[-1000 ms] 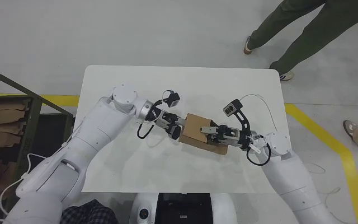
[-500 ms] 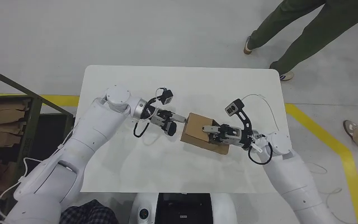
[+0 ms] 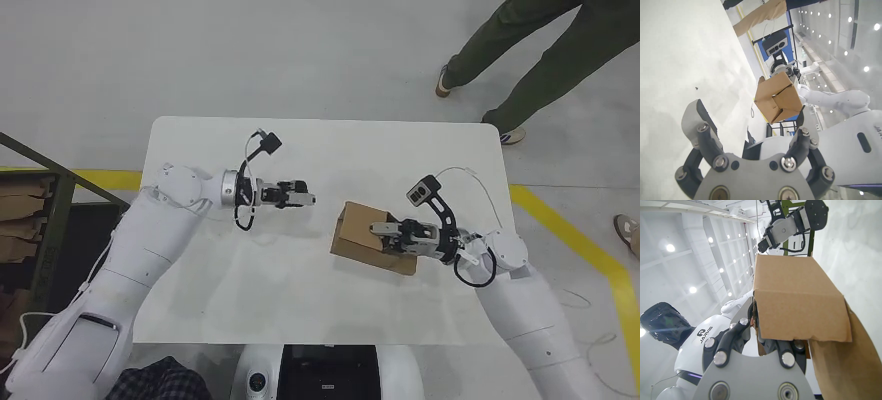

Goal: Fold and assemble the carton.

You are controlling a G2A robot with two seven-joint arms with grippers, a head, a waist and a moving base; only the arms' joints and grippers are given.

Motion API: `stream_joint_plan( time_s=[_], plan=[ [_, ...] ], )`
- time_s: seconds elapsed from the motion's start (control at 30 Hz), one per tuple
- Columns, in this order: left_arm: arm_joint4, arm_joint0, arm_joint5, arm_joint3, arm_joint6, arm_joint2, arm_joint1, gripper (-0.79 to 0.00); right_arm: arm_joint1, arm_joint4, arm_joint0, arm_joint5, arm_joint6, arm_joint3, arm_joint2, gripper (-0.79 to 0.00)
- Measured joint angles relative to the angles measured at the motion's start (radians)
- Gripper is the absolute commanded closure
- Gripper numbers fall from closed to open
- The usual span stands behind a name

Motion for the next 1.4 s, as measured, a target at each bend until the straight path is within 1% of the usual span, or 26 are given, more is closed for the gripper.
stream_joint_plan(
  time_s=[0.1,0.33,0.5,0.6,0.97,1.1,1.2,1.27,1.4],
  plan=[
    [0.044,0.019,-0.094,-0.022,0.059,-0.015,0.002,-0.785,0.001,-0.001,0.01,0.028,0.006,0.01,0.001,0.0],
    [0.165,0.026,-0.231,-0.068,0.195,-0.016,0.004,-0.785,-0.003,0.044,0.035,0.082,0.019,0.036,-0.011,0.0],
    [0.269,0.023,-0.315,-0.083,0.28,-0.022,0.009,-0.785,-0.008,0.059,0.054,0.124,-0.016,0.052,-0.022,0.0],
    [0.315,0.017,-0.327,-0.083,0.292,-0.031,0.013,-0.785,-0.01,0.067,0.057,0.134,-0.037,0.056,-0.023,0.0],
    [0.308,0.017,-0.326,-0.083,0.291,-0.03,0.013,-0.785,-0.01,0.066,0.057,0.133,-0.036,0.055,-0.023,0.0],
    [0.341,0.039,-0.31,-0.112,0.327,-0.024,0.011,-0.785,-0.01,0.058,0.05,0.135,-0.064,0.04,-0.024,0.0],
    [0.364,0.054,-0.363,-0.108,0.363,-0.018,0.01,-0.785,-0.01,0.053,0.05,0.128,-0.07,0.037,-0.023,0.0],
    [0.371,0.059,-0.398,-0.104,0.383,-0.017,0.01,-0.785,-0.011,0.044,0.054,0.106,-0.052,0.037,-0.024,0.0],
    [0.429,0.078,-0.404,-0.145,0.427,-0.03,0.014,-0.785,-0.011,0.017,0.062,0.057,-0.008,0.048,-0.03,0.0]
  ],
)
